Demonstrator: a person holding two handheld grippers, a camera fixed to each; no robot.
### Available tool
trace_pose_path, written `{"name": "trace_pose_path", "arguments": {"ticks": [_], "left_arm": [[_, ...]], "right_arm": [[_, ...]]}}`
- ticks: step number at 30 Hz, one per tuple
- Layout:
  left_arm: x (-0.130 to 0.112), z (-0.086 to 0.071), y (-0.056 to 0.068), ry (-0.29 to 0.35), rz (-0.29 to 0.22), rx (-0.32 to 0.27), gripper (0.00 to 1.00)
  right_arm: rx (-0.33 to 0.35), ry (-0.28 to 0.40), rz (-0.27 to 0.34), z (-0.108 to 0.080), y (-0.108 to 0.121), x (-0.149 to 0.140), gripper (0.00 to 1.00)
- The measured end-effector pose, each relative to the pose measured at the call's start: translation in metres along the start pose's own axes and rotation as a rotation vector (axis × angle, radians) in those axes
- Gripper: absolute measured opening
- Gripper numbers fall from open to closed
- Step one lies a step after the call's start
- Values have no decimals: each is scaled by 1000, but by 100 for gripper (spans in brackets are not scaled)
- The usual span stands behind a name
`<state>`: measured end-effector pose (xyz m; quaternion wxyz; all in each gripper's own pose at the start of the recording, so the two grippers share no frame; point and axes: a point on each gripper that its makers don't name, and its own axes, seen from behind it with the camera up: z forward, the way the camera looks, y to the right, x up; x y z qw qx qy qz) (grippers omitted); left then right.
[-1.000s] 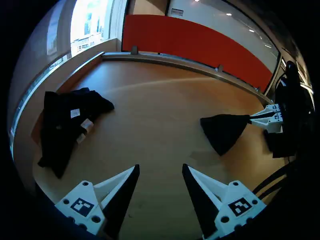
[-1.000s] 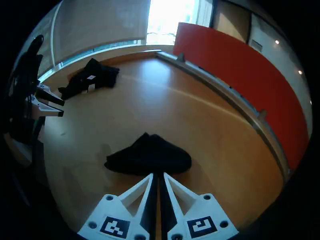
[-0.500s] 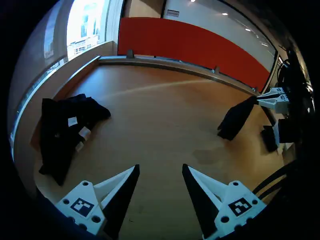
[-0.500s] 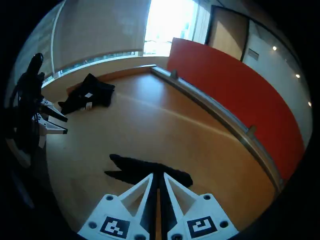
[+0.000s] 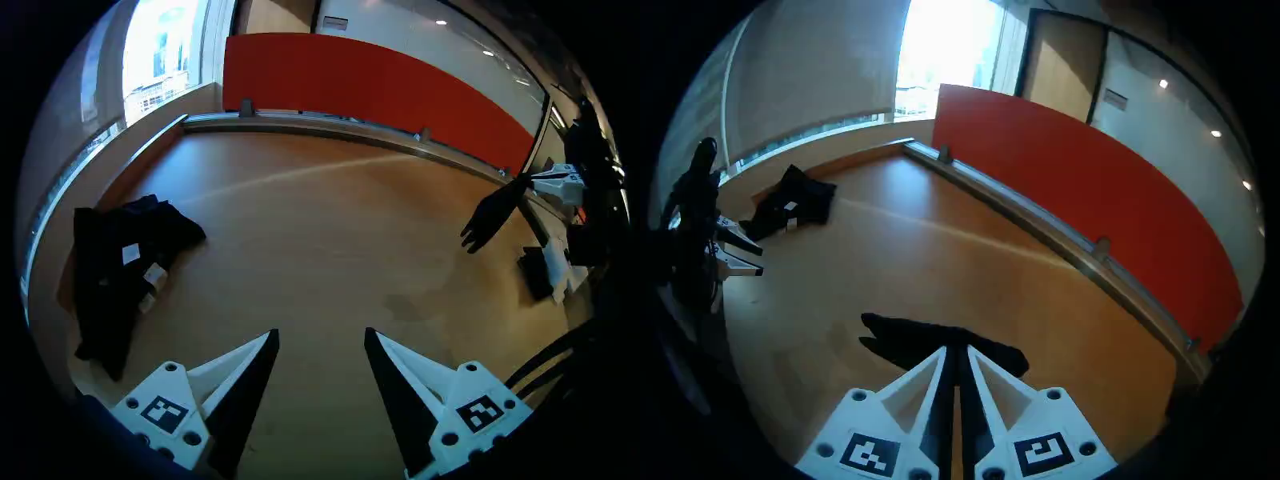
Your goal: Fold towel
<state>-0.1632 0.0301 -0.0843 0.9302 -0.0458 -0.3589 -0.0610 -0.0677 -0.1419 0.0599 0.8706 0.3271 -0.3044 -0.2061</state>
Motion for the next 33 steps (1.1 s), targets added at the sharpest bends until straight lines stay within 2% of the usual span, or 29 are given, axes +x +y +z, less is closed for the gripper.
{"name": "trace_pose_path", "arguments": {"ticks": [17,33], "left_arm": [[-1,10,20,-20,7,9,78],[0,11,37,-33,26,30,78]], "right_arm": [[-115,-42,89,-63,118,-57,3],[-206,-104,127,-109,203,-116,3]]}}
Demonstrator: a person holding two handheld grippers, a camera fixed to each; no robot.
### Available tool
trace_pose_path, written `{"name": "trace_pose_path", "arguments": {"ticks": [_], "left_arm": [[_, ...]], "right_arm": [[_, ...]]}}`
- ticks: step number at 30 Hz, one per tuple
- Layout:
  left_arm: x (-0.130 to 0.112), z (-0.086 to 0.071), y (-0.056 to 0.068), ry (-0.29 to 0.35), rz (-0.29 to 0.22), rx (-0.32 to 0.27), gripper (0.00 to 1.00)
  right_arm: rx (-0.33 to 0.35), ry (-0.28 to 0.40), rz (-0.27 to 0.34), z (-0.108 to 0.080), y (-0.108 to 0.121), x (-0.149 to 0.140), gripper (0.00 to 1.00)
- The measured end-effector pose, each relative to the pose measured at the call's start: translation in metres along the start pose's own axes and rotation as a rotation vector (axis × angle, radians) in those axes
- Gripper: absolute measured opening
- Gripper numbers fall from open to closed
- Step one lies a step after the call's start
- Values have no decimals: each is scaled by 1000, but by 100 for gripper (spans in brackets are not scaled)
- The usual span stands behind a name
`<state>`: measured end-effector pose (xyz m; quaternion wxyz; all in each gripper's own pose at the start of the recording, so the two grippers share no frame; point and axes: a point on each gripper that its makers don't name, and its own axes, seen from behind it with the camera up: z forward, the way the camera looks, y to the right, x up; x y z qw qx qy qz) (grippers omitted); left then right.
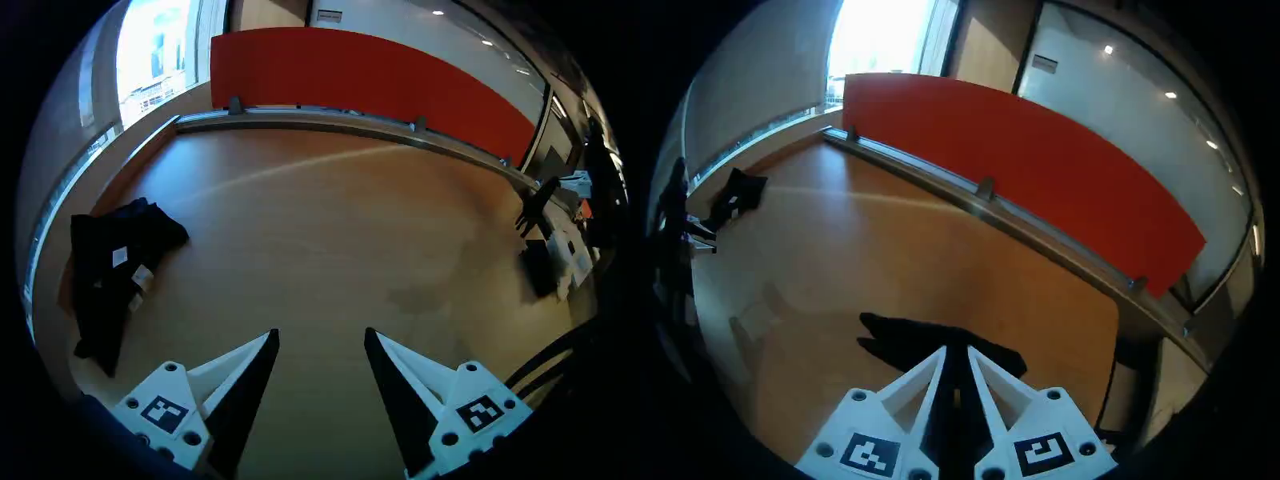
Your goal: Fold towel
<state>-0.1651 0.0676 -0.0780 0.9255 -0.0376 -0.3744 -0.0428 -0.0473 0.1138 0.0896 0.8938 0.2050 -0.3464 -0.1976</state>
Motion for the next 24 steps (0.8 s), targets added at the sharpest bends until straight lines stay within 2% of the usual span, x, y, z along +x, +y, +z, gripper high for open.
{"name": "trace_pose_path", "arguments": {"ticks": [9,18,24], "left_arm": [[0,-1,12,-6,16,4,78],[3,-2,23,-7,31,0,78],[4,-2,29,-6,43,-7,78]], "right_arm": [[-18,-30,38,-6,31,-30,3],[-22,-43,57,-7,40,-48,3],[-24,-54,65,-16,39,-61,3]]}}
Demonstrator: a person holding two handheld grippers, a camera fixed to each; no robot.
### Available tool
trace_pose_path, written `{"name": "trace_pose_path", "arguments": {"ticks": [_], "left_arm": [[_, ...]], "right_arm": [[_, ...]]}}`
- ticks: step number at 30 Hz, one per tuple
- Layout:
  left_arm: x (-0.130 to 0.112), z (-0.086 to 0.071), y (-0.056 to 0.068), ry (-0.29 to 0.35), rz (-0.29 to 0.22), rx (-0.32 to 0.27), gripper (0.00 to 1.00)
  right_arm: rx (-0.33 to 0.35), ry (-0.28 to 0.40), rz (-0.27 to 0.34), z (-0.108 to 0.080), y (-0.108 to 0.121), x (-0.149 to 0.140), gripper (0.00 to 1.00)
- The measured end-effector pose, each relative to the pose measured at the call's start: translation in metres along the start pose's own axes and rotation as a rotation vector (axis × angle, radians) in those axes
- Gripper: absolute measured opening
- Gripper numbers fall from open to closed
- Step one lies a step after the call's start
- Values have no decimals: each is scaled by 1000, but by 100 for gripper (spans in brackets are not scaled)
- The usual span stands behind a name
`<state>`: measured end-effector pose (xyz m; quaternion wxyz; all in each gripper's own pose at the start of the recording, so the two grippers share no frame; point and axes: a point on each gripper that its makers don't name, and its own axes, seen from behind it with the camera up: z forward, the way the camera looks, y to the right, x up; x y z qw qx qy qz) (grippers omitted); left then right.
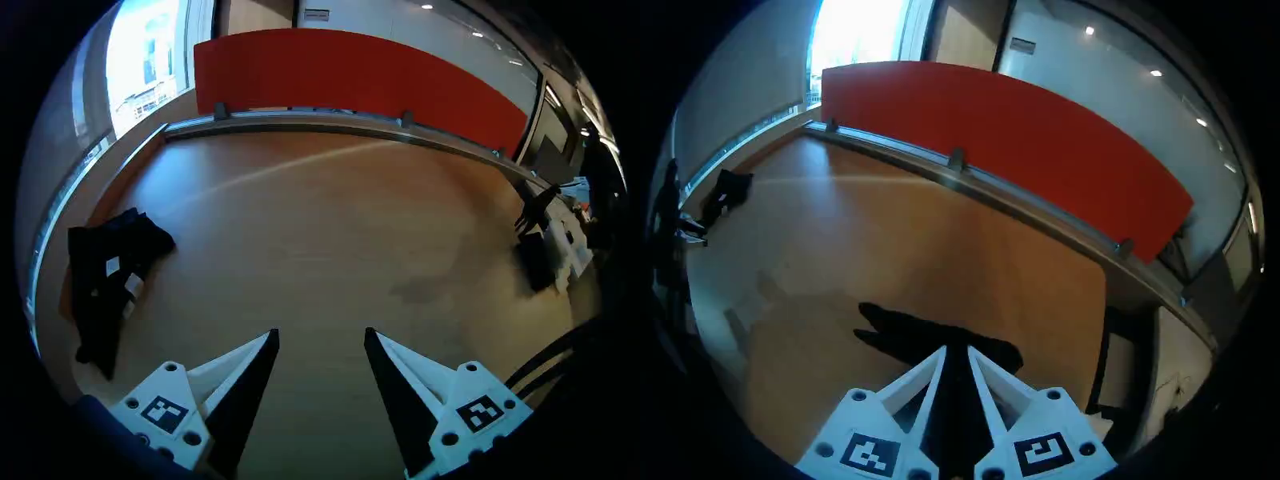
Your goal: Fold towel
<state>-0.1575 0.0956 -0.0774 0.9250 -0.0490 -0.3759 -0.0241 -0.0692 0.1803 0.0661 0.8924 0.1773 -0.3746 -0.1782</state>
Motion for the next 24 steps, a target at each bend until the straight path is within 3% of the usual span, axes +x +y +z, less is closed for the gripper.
{"name": "trace_pose_path", "arguments": {"ticks": [9,24], "left_arm": [[-1,-3,3,0,13,-13,78],[-14,-9,-6,-13,23,-6,78]], "right_arm": [[-29,-48,44,-16,3,-47,3],[-92,-159,193,-30,2,-145,3]]}}
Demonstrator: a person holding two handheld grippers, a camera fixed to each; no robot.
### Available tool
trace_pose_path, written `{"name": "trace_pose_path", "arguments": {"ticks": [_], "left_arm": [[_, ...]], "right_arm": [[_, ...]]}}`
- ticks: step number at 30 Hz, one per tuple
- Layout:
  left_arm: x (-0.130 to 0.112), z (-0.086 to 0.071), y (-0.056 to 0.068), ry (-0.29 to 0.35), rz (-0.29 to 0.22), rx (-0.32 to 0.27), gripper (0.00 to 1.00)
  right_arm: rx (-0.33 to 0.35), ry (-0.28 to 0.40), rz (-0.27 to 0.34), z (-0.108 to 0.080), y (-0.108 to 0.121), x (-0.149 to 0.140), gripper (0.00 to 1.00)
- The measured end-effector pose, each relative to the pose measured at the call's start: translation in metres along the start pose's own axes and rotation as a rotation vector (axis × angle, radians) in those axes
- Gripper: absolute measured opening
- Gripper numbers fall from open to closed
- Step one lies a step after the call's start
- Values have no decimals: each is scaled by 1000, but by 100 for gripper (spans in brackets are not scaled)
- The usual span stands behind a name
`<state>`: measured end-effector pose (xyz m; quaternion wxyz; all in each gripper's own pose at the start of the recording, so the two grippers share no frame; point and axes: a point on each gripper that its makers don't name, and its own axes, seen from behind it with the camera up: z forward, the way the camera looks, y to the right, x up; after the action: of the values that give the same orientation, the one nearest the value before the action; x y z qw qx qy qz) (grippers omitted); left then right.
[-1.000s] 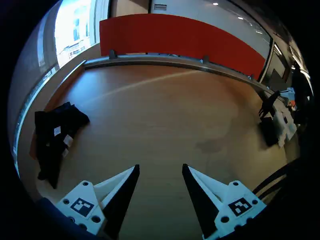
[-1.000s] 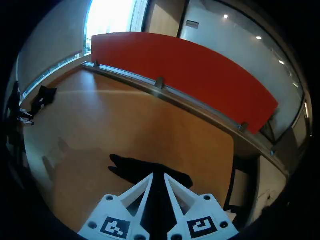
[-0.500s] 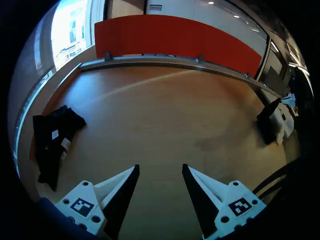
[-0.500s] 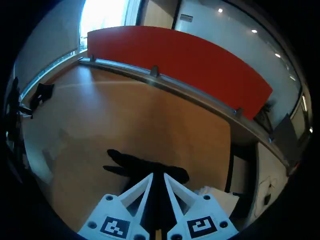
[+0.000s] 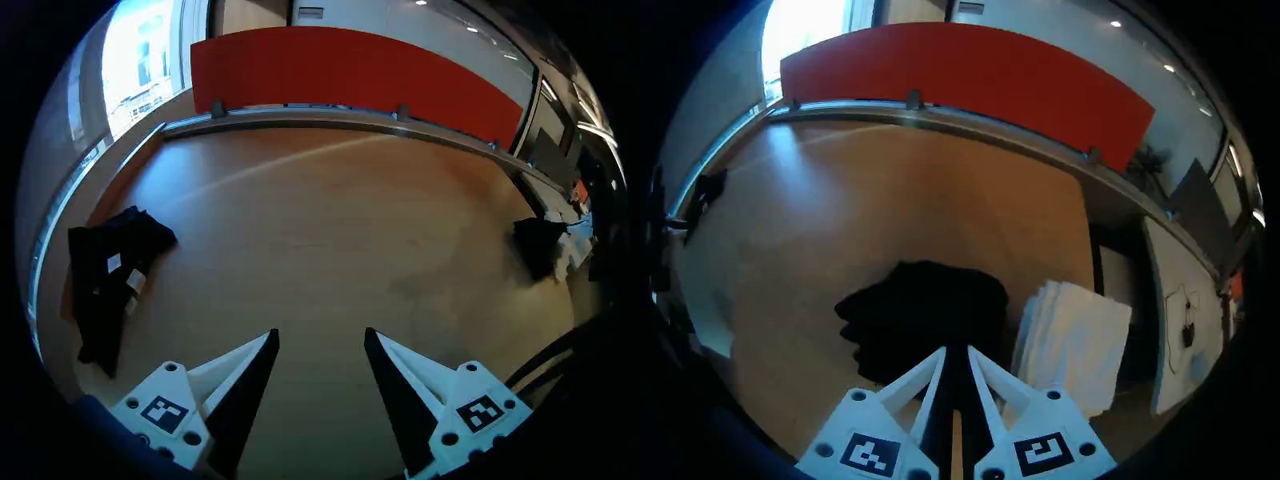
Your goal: Fold towel
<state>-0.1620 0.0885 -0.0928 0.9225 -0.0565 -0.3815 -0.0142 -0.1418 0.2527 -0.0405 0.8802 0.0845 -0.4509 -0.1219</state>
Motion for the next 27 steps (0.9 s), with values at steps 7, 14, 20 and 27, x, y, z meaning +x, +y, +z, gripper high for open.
{"name": "trace_pose_path", "arguments": {"ticks": [7,14,20,27], "left_arm": [[-2,-4,-2,1,4,4,78],[-6,-6,-5,-3,9,11,78],[-8,-9,-7,-7,11,16,78],[-10,-10,-7,-12,12,17,78]], "right_arm": [[-19,-41,48,9,3,-30,3],[-38,-87,87,20,6,-59,3],[-53,-116,109,28,10,-75,3],[-66,-151,119,36,13,-92,3]]}}
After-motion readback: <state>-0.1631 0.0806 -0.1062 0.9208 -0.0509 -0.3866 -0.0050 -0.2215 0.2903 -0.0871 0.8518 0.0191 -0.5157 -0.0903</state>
